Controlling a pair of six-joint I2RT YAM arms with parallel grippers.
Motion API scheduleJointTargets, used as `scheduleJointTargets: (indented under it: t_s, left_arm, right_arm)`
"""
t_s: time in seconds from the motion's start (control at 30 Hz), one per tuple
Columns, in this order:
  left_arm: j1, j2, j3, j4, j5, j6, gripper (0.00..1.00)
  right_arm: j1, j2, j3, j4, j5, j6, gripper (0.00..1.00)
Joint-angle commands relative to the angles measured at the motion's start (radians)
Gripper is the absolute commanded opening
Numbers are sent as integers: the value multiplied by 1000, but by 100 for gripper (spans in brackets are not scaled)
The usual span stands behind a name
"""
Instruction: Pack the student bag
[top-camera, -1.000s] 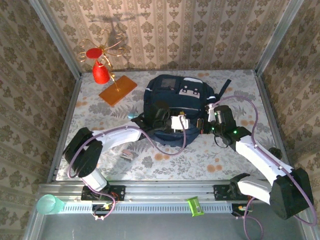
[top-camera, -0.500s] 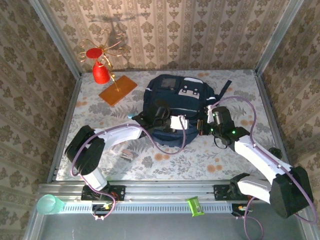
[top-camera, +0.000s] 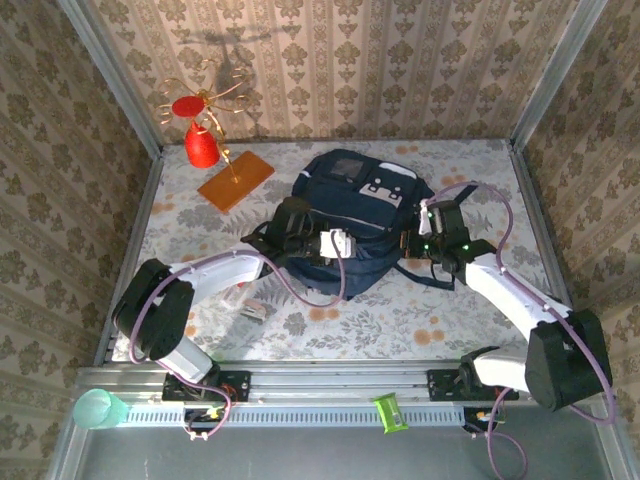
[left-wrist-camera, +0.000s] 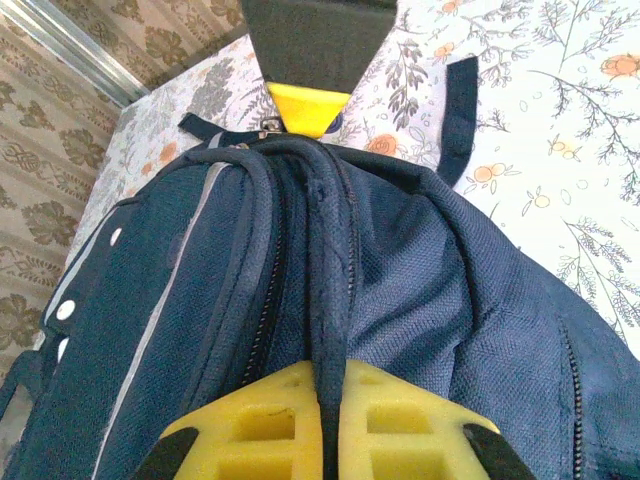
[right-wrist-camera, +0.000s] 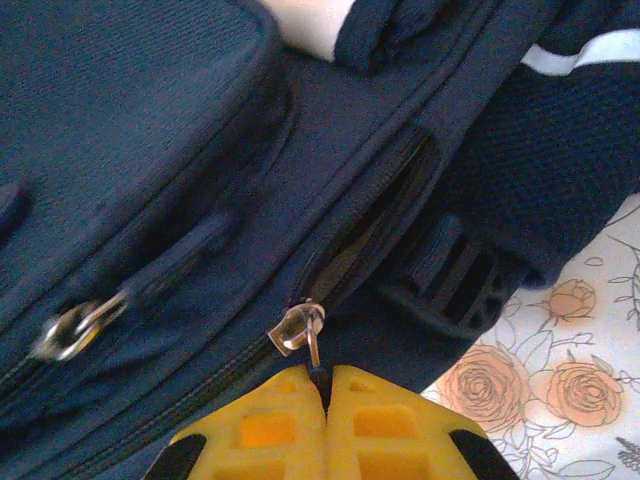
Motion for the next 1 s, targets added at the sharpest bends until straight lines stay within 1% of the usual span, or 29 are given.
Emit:
scheduleJointTargets:
  t_s: [0.0,0.17,0.33,0.47,0.57,0.73,0.8,0.9,0.97]
  left_arm:
    - [66,-52,-32,7,27,-27,0]
    - [88,-46,-48,27,62,-29,0]
    - [120,-16,-49,38,99,-32,0]
    - [152,0,-57,51,173,-30,0]
    - [171,1,-64,57,213,-21,0]
    - [195,-1,-66,56,242,-2,0]
    - [197,0,-64,51,248,-3,0]
    - [195,5,-64,57,267,-7,0]
    - [192,10,-63,65,277,-11,0]
  right_arm:
    - [-110,24,11,-47,226,41,0]
    - [-155,27,4,-25,202,65,0]
    - [-156,-26,-34,-25,179,78,0]
    - [-169,-80,-84,-40,220,81,0]
    - [-194,-100,-107,-42,218,89,0]
    - [-203,-102,-113,-35,210,96,0]
    - [-202,-101,-120,-7,148,87,0]
    - [-183,-108,-140,78,-45,54,0]
    - [-157,-113,-140,101,-89,41,10]
